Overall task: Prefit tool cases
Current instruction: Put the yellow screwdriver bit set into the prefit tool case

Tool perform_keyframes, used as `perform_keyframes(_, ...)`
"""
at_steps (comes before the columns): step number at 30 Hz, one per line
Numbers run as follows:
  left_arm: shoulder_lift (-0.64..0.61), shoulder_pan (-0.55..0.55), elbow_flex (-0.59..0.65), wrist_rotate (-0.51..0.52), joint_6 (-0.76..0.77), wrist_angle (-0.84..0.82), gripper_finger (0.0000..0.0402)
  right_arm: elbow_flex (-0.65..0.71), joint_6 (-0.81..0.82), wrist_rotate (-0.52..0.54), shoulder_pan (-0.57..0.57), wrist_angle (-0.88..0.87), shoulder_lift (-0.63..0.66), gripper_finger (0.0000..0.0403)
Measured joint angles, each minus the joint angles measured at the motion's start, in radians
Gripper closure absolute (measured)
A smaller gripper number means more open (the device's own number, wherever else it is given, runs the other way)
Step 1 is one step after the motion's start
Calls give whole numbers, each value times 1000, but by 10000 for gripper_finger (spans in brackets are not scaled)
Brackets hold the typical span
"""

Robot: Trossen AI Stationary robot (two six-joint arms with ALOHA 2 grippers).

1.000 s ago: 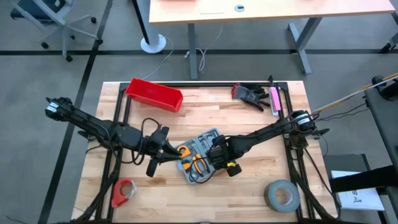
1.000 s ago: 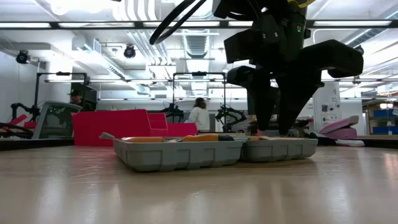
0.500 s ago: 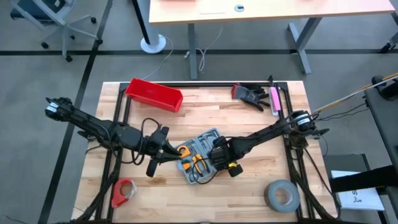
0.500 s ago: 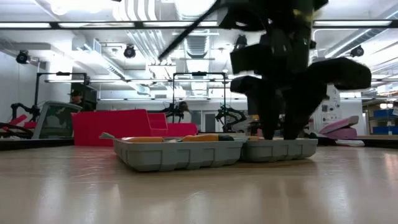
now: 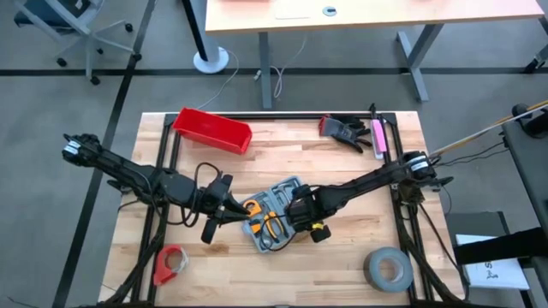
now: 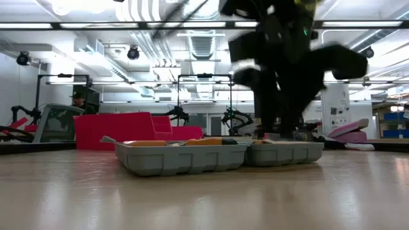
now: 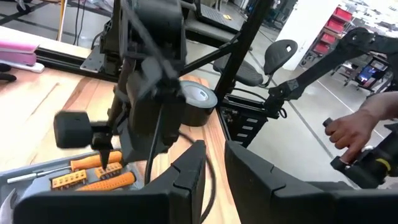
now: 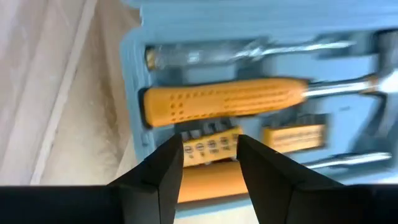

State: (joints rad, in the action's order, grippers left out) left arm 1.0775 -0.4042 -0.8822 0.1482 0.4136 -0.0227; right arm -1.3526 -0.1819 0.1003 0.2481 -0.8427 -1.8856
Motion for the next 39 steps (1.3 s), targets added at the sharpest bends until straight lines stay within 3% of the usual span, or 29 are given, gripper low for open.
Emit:
perform_keyframes(16, 0, -1, 0, -1, 7, -1, 335, -81, -15, 5, 0, -106, 3, 279)
perform_keyframes(21, 0, -1, 0, -1, 7, -1, 335, -57, -25, 6, 0, -88, -11, 280)
perform_keyframes(29, 0, -1, 0, -1, 7, -2, 335, 87, -46, -11, -22, 96, -67, 294)
perform_keyframes(39, 0, -6, -7, -2, 15, -1, 335, 6, 30, -26, -27, 32, 2, 299)
